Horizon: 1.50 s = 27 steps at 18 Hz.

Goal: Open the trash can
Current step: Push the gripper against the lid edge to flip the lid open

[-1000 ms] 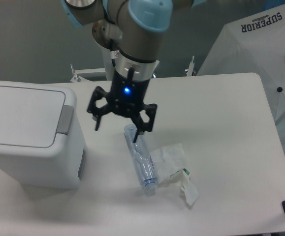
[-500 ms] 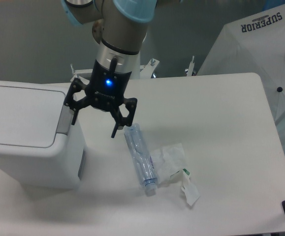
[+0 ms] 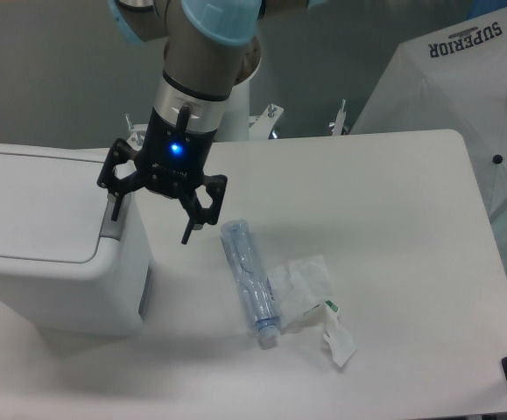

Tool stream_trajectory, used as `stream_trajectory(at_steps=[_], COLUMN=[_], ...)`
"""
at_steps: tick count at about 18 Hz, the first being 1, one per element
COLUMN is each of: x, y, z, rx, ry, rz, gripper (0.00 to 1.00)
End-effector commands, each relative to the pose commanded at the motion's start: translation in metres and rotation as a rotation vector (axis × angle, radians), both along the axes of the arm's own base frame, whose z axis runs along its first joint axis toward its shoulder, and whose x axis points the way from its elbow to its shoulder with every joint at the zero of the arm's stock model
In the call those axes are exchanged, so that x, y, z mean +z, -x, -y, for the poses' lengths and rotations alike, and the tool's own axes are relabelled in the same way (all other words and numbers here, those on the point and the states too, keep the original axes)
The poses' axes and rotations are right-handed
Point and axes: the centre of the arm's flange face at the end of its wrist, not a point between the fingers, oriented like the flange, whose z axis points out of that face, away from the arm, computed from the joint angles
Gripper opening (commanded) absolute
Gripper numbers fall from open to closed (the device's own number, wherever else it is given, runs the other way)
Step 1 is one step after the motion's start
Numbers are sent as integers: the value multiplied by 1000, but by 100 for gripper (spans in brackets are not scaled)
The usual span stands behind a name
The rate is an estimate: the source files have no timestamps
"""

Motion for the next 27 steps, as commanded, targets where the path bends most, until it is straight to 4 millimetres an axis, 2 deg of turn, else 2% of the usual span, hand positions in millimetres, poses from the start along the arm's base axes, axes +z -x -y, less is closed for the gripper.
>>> stream_trajectory(at_steps=[11,27], x=[-12,-16], y=[-1,1], z=[2,0], rx=[-3,-2], ry=[17,23], rz=[-1,5], gripper=[100,100])
